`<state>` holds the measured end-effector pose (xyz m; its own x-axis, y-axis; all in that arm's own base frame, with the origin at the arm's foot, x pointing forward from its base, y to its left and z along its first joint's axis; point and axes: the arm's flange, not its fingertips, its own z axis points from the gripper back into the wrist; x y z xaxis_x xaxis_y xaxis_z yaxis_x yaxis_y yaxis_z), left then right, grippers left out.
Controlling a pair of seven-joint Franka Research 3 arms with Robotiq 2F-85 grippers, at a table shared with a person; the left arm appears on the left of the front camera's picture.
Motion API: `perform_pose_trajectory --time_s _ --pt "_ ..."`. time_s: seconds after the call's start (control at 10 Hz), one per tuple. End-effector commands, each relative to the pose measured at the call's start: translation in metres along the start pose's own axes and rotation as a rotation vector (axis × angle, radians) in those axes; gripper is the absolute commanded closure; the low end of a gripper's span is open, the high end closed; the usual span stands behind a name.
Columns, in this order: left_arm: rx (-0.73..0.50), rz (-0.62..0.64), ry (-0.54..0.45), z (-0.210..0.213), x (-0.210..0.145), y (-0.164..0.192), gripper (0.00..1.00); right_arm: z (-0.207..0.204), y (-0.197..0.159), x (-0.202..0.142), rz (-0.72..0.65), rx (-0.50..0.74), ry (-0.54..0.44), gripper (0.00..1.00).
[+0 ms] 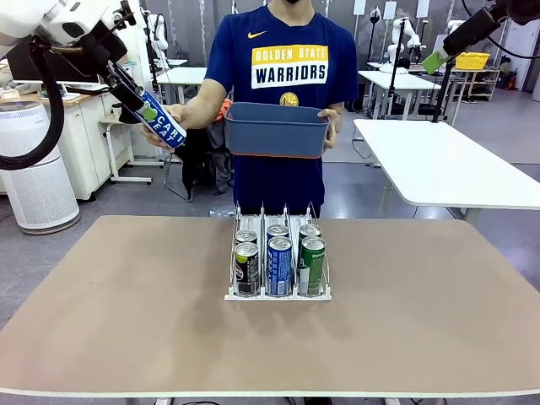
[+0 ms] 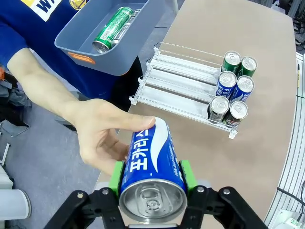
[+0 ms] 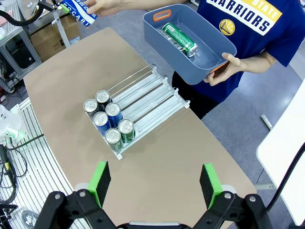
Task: Fill the beverage cans into the dispenser.
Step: Pick up the Ionic drink handed by the human, then place the picked Ionic drink in the line of the Automatic Can Dispenser with the same cans.
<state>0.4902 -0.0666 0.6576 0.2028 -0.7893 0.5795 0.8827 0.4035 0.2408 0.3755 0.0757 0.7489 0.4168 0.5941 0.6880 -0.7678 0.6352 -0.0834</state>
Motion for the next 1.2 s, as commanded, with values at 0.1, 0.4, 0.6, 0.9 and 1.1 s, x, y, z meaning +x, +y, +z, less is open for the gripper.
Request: perform_pose_trajectory --time_s 0.1,0.4,0.6,0.9,1.1 --pt "0.003 0.0 -0.001 0.0017 -0.0012 0.0012 1.0 -0.0005 0.0006 -0.0005 -0.001 0.0 0.001 0.0" --pt "0.003 0.0 -0.001 0.0017 -0.0012 0.0012 1.0 -0.0005 0.0006 -0.0005 -0.001 0.0 0.001 0.0" --pt "0.003 0.0 -0.001 0.0017 -0.0012 0.0012 1.0 -0.0005 0.0006 -0.0005 -0.001 0.0 0.001 0.0" --pt "0.003 0.0 -0.001 0.0017 -0.0012 0.0012 1.0 -0.0005 0.0006 -0.0005 -0.001 0.0 0.001 0.0" --pt "0.003 0.0 -0.001 0.0017 -0.0012 0.0012 1.0 -0.0005 0.0006 -0.0005 -0.001 0.0 0.001 0.0"
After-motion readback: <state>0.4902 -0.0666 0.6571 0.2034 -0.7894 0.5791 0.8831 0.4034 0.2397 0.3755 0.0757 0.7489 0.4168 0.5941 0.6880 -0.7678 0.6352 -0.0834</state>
